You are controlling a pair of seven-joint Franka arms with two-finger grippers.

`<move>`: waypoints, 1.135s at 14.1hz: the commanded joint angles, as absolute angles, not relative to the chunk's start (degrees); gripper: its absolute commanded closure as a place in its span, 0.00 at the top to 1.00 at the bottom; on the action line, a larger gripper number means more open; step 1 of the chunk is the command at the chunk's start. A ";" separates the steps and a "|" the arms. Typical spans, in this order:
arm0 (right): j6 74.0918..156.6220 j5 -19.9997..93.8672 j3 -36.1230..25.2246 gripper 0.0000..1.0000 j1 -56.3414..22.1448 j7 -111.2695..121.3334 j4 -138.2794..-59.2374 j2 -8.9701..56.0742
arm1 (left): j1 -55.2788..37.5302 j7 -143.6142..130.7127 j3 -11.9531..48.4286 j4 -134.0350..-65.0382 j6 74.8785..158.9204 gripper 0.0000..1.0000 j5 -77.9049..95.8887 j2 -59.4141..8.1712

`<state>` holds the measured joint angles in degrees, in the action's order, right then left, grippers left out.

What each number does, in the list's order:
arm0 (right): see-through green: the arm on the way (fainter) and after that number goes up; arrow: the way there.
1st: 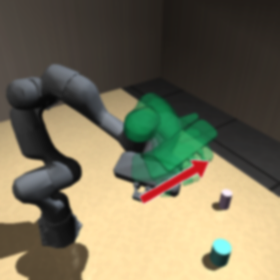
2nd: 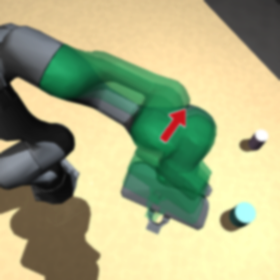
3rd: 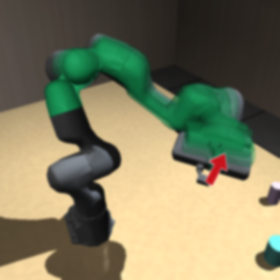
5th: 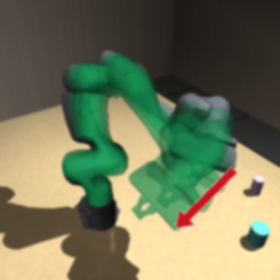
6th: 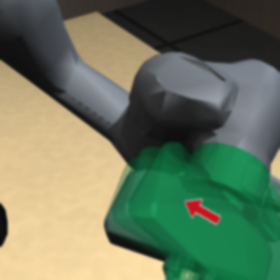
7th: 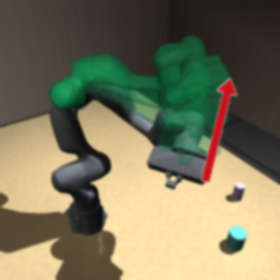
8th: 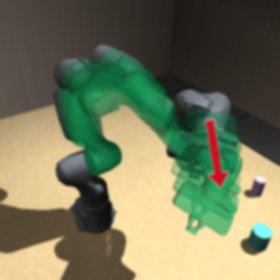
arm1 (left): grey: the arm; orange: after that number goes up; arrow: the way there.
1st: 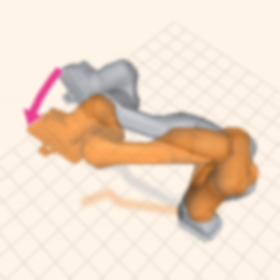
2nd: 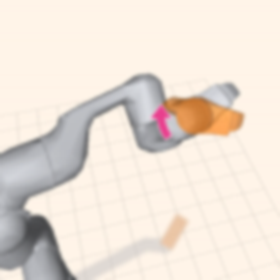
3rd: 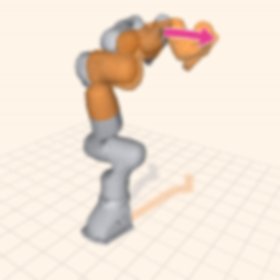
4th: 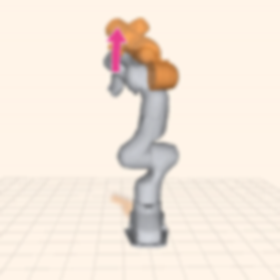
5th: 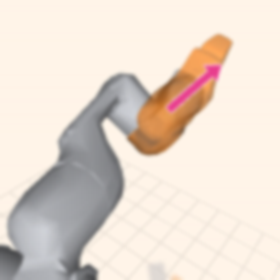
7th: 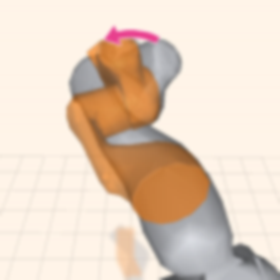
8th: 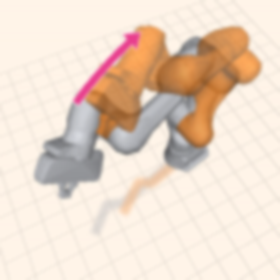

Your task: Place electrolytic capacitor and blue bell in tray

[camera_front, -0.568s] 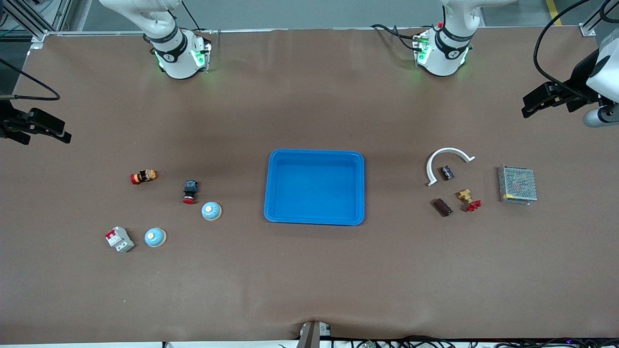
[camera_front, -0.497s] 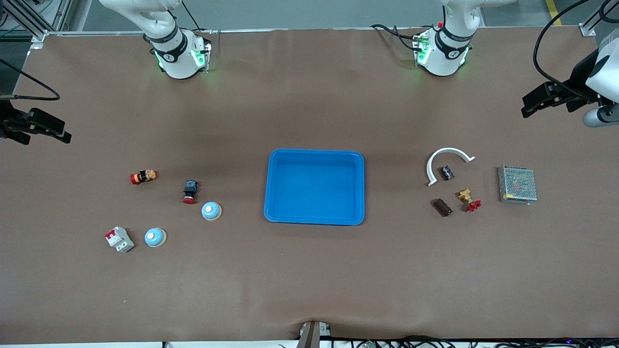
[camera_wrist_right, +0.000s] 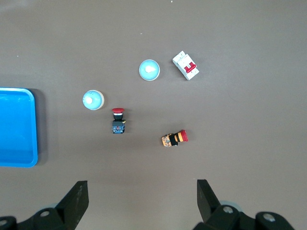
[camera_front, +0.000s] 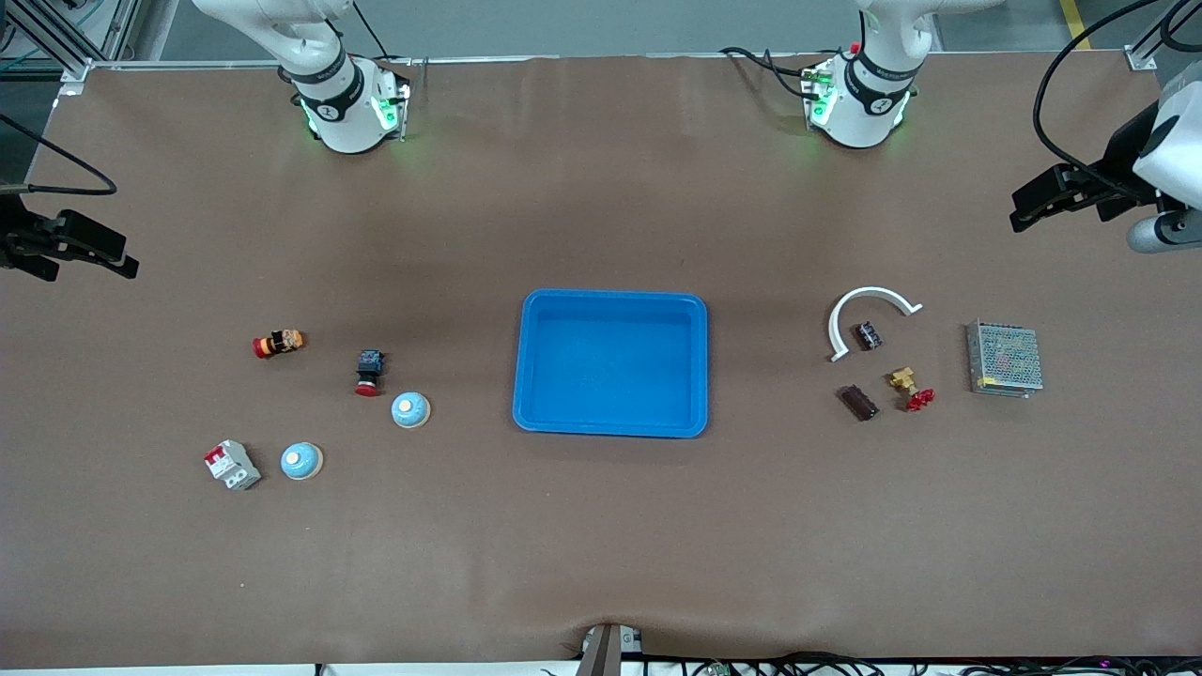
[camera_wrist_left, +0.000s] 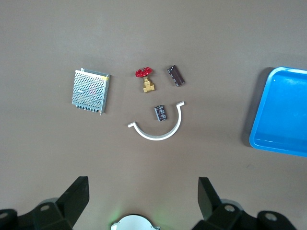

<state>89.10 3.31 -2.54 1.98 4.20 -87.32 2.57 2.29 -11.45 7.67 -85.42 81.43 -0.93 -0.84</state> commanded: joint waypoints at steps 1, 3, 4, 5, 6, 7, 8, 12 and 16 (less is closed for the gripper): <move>88.77 2.81 -1.85 1.00 2.55 4.31 -86.40 2.90 | 2.72 -11.51 7.65 -84.11 82.18 1.00 -0.44 -2.98; 88.94 2.81 -1.85 1.00 2.20 4.31 -86.40 2.90 | 2.64 -11.51 7.56 -84.11 82.18 1.00 0.09 -3.34; 89.03 2.81 -1.85 1.00 2.20 4.39 -86.40 2.99 | 2.55 -12.21 7.56 -83.94 82.00 1.00 -0.17 -4.21; 89.03 2.81 -1.85 1.00 2.20 4.48 -86.40 3.25 | 2.55 -12.48 7.56 -83.85 82.00 1.00 -0.26 -4.48; 89.12 2.81 -1.85 1.00 2.28 4.40 -86.40 3.34 | 2.55 -12.74 7.47 -84.02 82.26 1.00 -0.44 -4.66; 89.21 3.07 -1.85 1.00 2.37 4.39 -86.40 3.43 | 2.64 -12.83 7.47 -84.46 82.44 1.00 -0.44 -5.27; 89.30 3.25 -1.85 1.00 2.46 4.39 -86.48 3.51 | 2.64 -12.83 7.47 -85.25 82.44 1.00 -0.44 -5.45; 90.35 3.25 -1.76 1.00 1.94 4.48 -86.49 4.13 | 2.11 -12.83 7.73 -86.31 83.84 1.00 -0.96 -6.94; 94.02 2.64 -1.85 1.00 -1.75 1.59 -86.57 5.97 | 2.28 -12.74 8.09 -90.68 89.19 1.00 -2.46 -6.42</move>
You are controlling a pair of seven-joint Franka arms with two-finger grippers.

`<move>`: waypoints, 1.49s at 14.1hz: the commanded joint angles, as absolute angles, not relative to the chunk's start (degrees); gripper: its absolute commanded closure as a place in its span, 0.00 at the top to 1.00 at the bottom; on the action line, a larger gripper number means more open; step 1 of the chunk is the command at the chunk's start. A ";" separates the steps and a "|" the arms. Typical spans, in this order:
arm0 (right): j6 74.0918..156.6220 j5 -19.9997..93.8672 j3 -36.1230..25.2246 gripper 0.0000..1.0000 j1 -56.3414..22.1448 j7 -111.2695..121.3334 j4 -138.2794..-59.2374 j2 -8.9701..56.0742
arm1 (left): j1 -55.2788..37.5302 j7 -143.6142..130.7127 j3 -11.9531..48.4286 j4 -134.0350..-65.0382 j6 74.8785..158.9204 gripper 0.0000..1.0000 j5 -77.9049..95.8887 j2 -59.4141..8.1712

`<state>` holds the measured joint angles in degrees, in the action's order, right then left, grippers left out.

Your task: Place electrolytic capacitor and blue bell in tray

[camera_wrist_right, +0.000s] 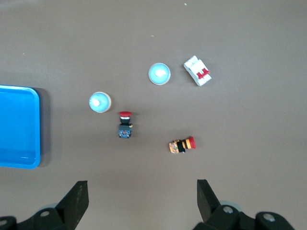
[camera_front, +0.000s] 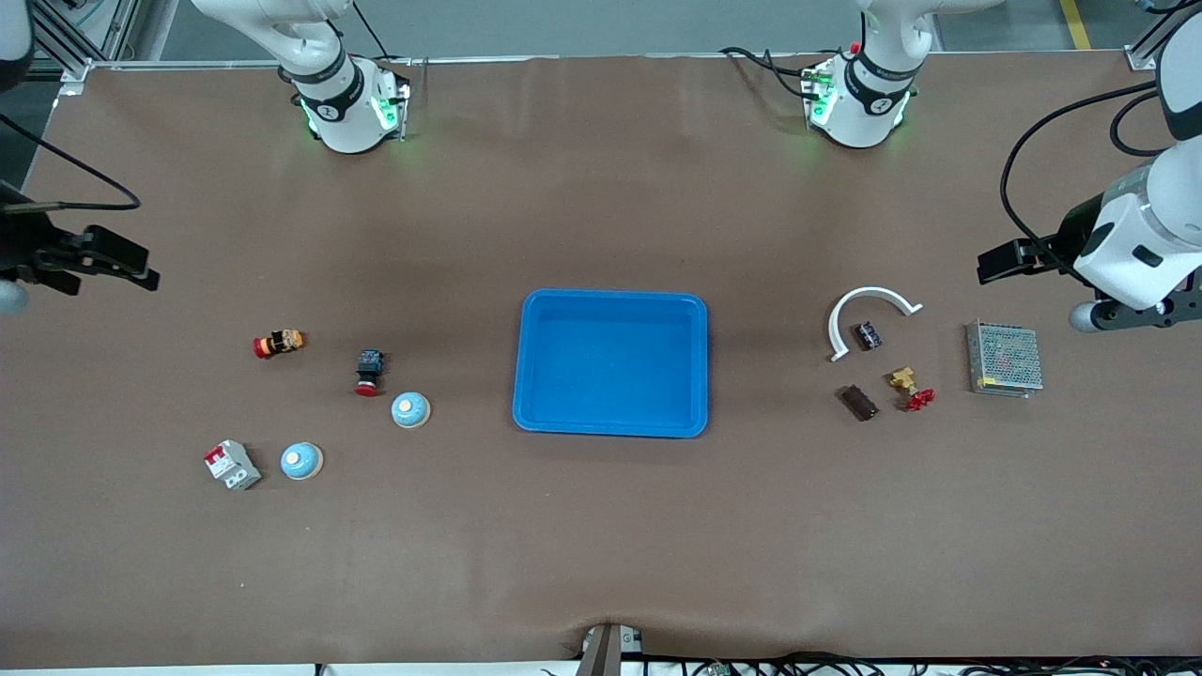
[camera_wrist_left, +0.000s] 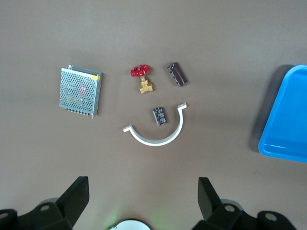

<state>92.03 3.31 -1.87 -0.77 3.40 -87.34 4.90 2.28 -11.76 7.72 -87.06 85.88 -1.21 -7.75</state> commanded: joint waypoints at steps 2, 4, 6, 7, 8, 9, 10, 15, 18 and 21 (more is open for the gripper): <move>96.14 3.42 -1.76 1.00 -2.19 0.18 -86.49 7.90 | 2.29 -12.83 8.09 -93.42 92.53 1.00 -2.37 -5.45; 98.78 3.51 -1.76 1.00 -3.16 0.09 -86.48 9.92 | 2.55 -12.83 8.09 -95.79 94.30 1.00 -2.37 -4.84; 100.54 3.60 -1.76 1.00 -4.04 -1.31 -86.48 11.86 | 2.64 -12.83 8.00 -100.87 99.64 1.00 -2.37 -2.74; 101.42 3.60 -1.76 1.00 -4.57 -1.84 -86.48 12.65 | 2.64 -13.35 8.00 -103.33 101.84 1.00 -2.37 -1.59; 102.38 3.60 -1.76 1.00 -5.35 -2.02 -86.48 13.61 | 2.64 -15.27 8.09 -105.01 103.00 1.00 -2.37 -1.15; 103.09 3.69 -1.76 1.00 -5.80 -3.24 -86.48 14.67 | 2.64 -17.03 8.09 -105.46 103.09 1.00 -2.37 -1.14; 103.70 3.60 -1.76 1.00 -6.84 -6.21 -86.48 15.72 | 2.38 -18.09 8.09 -105.56 103.10 1.00 -2.46 -1.32; 108.54 3.69 -1.76 1.00 -8.35 -8.00 -86.48 20.12 | 2.64 -18.28 8.17 -105.73 103.18 1.00 -2.37 -1.76; 111.17 5.00 -1.67 1.00 -8.70 -8.00 -86.48 22.67 | 2.72 -18.28 8.09 -105.56 103.18 1.00 -2.37 -1.76; 113.37 7.73 -1.67 1.00 -8.52 -7.91 -86.66 25.13 | 2.99 -18.46 8.09 -105.73 103.10 1.00 -2.29 -1.50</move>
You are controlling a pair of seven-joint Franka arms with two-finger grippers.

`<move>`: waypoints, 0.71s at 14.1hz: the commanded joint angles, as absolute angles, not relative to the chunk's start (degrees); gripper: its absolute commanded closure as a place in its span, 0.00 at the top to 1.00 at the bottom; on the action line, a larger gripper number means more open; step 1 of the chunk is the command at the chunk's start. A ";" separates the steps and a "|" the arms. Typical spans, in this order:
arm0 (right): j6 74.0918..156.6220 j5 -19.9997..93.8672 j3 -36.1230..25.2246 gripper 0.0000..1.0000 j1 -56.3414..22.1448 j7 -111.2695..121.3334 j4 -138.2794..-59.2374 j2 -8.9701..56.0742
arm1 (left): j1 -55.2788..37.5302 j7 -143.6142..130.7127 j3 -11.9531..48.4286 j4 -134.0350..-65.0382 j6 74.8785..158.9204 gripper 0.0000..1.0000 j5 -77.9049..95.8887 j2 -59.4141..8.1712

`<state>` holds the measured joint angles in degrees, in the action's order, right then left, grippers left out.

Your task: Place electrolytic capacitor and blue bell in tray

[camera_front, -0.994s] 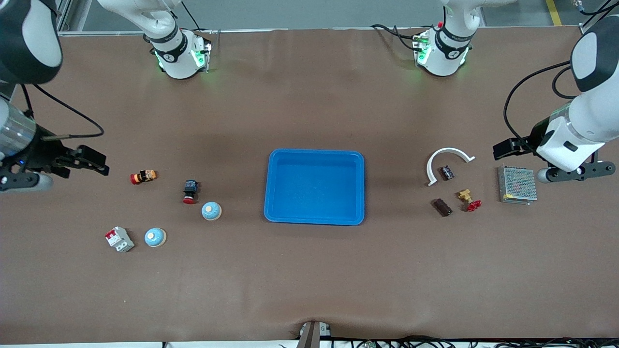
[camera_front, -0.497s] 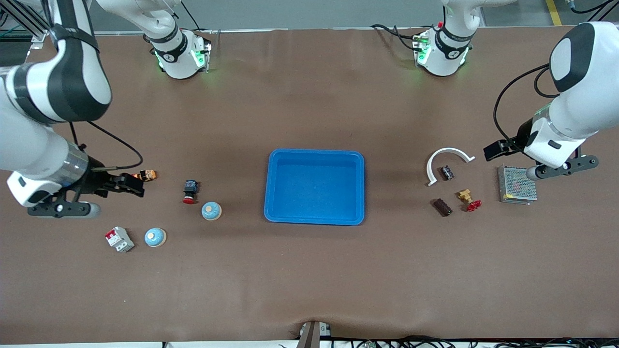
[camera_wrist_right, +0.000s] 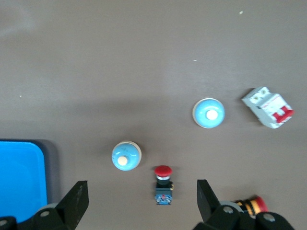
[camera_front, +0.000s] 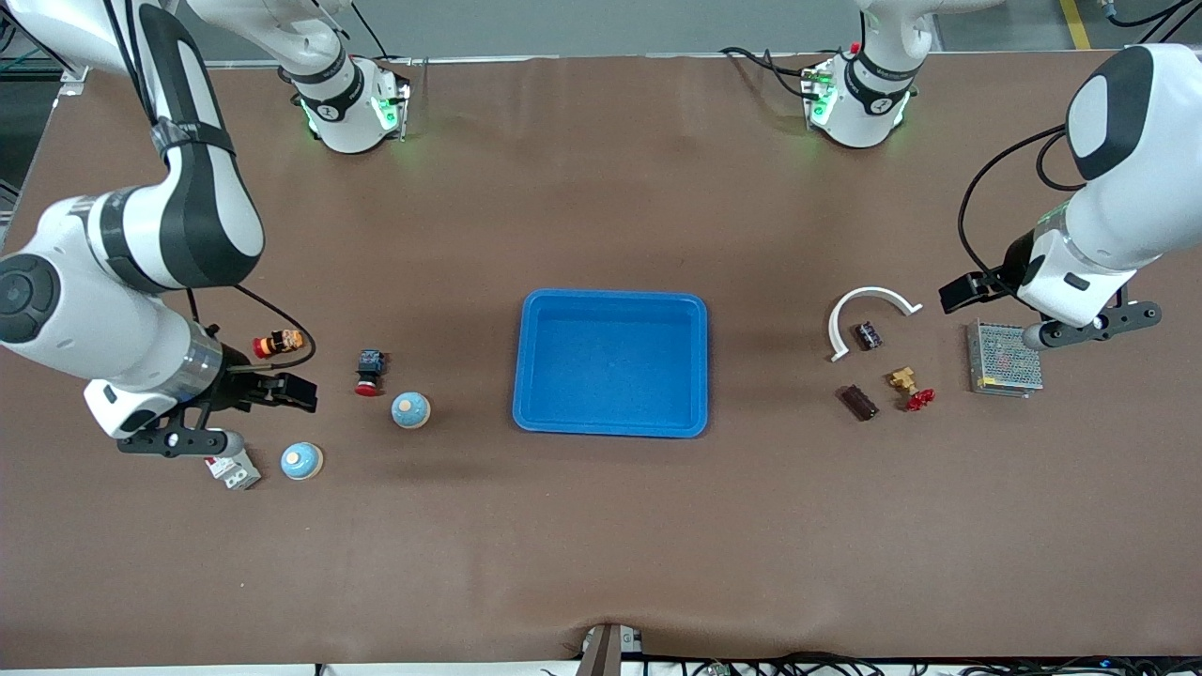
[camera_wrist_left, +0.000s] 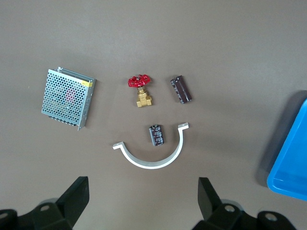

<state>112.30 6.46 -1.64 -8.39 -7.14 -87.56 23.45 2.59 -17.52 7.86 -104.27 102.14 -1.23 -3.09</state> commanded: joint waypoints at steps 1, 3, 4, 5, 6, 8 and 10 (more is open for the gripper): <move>114.60 7.73 -1.67 1.00 -8.87 -7.91 -86.75 25.83 | 2.99 -18.46 8.00 -105.91 103.10 1.00 -2.29 -1.58; 117.14 7.73 -1.67 1.00 -9.23 -7.91 -86.84 27.85 | 3.08 -18.46 8.00 -107.39 103.88 1.00 -2.29 -1.67; 118.03 7.73 -1.67 1.00 -9.40 -7.91 -86.84 28.82 | 3.08 -18.54 8.00 -108.10 104.76 1.00 -2.29 -1.67; 118.56 7.82 -1.67 1.00 -9.67 -7.91 -86.92 29.52 | 3.25 -18.54 7.91 -109.06 105.81 1.00 -2.29 -1.67; 118.91 7.74 -1.67 1.00 -9.93 -7.91 -87.10 30.05 | 3.77 -18.54 7.91 -110.38 107.04 1.00 -2.29 -1.50; 119.35 7.73 -1.67 1.00 -10.19 -7.82 -87.19 30.85 | 4.74 -18.54 8.00 -112.31 108.62 1.00 -2.29 -1.49; 119.53 7.73 -1.67 1.00 -11.50 -7.65 -87.19 31.64 | 4.75 -18.63 8.00 -113.81 110.47 1.00 -2.29 -1.58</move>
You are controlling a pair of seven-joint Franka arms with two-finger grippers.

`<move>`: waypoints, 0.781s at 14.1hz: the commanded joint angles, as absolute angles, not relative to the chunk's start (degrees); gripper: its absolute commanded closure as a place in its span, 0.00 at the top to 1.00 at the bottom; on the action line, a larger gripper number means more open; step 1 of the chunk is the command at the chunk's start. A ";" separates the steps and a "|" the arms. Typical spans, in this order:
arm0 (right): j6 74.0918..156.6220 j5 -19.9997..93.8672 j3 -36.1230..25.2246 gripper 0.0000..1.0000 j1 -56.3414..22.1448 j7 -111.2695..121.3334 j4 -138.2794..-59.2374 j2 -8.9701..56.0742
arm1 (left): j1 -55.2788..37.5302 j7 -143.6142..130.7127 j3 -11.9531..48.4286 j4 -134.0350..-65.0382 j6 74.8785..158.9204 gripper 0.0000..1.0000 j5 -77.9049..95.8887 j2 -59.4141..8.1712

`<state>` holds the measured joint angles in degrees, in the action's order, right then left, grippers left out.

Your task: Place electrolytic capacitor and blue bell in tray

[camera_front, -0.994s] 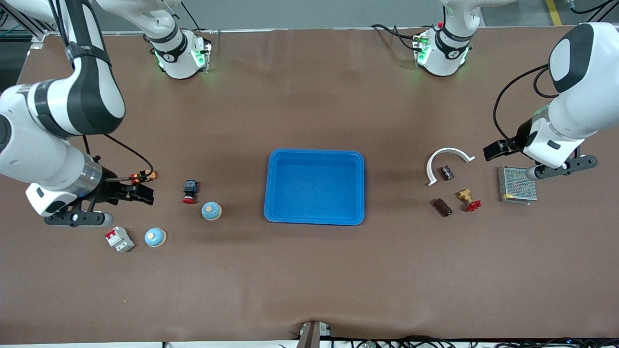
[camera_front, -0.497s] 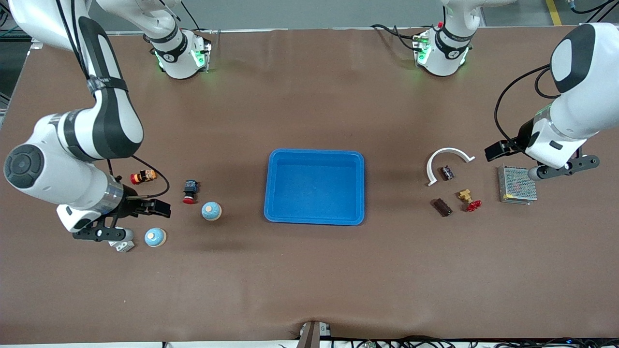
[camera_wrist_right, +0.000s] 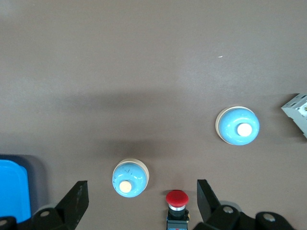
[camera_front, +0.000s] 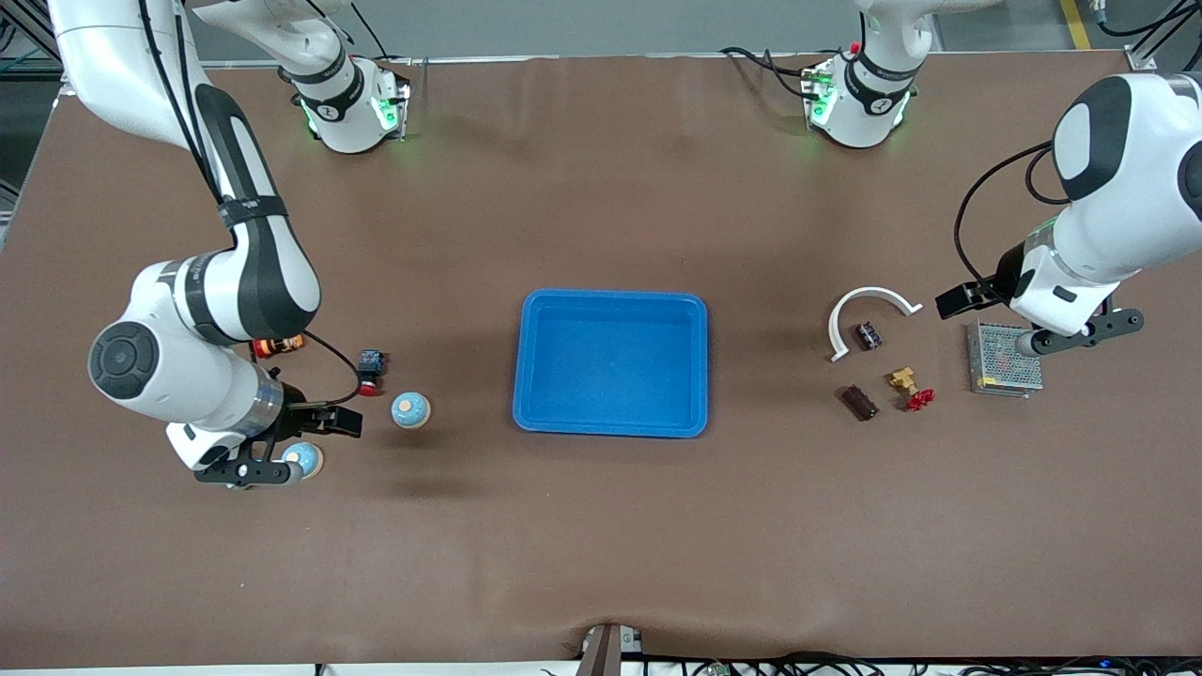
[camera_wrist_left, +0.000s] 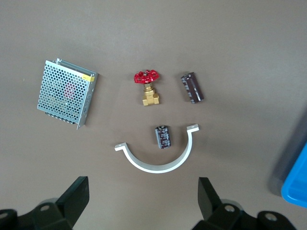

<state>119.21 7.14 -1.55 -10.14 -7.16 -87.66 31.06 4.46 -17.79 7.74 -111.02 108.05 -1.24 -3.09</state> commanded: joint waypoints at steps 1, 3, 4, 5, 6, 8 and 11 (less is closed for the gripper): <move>119.62 7.73 -1.67 1.00 -12.64 -7.65 -87.45 31.73 | 4.75 -18.81 8.00 -114.43 111.09 1.00 -2.29 -1.76; 119.71 7.73 -1.67 1.00 -13.97 -7.82 -88.15 31.64 | 4.75 -20.73 8.00 -117.41 113.72 1.00 -2.29 -1.32; 119.88 7.73 -1.67 1.00 -13.97 -7.74 -88.94 31.55 | 4.75 -21.00 8.00 -118.20 114.34 1.00 -2.29 -1.32; 120.75 7.65 -1.67 1.00 -13.97 -7.73 -89.99 31.38 | 4.66 -21.70 8.00 -119.00 114.95 1.00 -2.29 -1.49; 122.50 7.65 -1.67 1.00 -13.97 -7.21 -91.91 30.94 | 4.66 -22.84 8.00 -120.57 116.96 1.00 -2.37 -1.67; 127.42 7.65 -1.67 1.00 -14.32 -6.86 -96.83 29.45 | 4.66 -23.90 8.00 -124.52 121.70 1.00 -2.37 -1.67; 130.51 7.65 -1.67 1.00 -15.20 -6.85 -100.54 28.13 | 4.75 -24.34 8.00 -127.70 126.46 1.00 -2.37 -2.46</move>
